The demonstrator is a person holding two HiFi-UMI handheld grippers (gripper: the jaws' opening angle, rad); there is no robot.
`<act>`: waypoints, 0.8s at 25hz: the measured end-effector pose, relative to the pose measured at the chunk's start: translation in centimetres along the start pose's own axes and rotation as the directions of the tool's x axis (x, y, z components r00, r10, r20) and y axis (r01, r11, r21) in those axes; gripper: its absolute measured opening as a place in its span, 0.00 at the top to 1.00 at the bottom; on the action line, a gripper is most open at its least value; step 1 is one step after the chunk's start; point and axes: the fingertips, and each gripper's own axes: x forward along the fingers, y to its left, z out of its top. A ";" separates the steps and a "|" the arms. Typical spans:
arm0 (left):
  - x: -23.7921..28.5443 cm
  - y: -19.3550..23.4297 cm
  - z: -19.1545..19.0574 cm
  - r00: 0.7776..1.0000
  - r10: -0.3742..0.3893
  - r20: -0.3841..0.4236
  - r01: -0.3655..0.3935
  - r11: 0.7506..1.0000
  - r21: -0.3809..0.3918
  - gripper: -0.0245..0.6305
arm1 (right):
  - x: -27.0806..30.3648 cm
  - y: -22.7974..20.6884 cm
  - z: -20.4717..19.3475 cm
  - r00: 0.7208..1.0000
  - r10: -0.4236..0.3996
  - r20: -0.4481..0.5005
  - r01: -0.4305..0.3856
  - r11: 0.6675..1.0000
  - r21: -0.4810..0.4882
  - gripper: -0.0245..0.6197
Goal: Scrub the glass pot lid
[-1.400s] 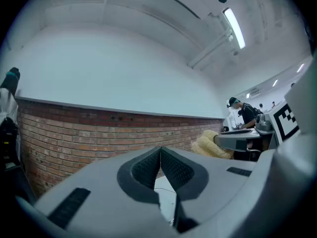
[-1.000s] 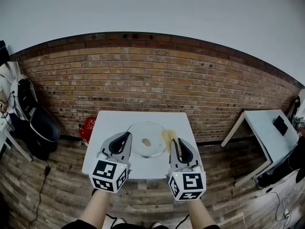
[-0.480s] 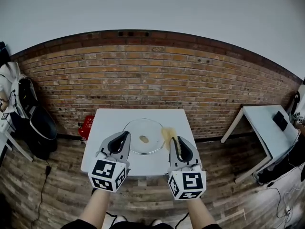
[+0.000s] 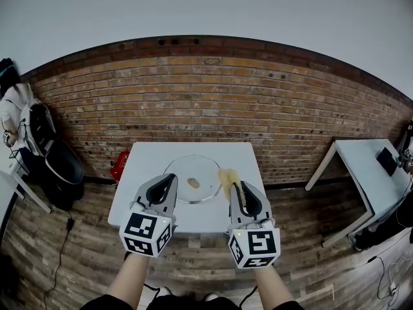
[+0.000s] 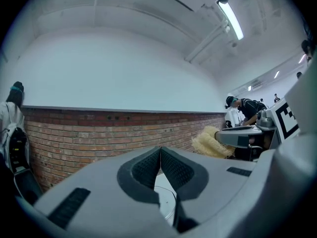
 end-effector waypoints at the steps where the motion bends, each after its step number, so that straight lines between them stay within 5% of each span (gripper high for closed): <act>1: 0.1 -0.4 -0.1 1.000 0.006 -0.002 -0.006 1.000 0.002 0.95 | -0.1 -0.4 -0.1 1.000 0.007 0.000 -0.007 1.000 0.008 0.87; 9: 1.6 -2.1 -1.0 0.999 0.036 -0.019 -0.035 0.999 0.024 0.95 | 0.4 -2.5 -1.3 0.998 0.056 0.002 -0.056 0.998 -0.002 0.87; 20: 5.9 1.9 -2.0 0.998 0.055 -0.009 -0.055 0.998 0.035 0.95 | 6.2 -3.1 -2.9 0.996 0.091 0.011 -0.091 0.996 0.014 0.87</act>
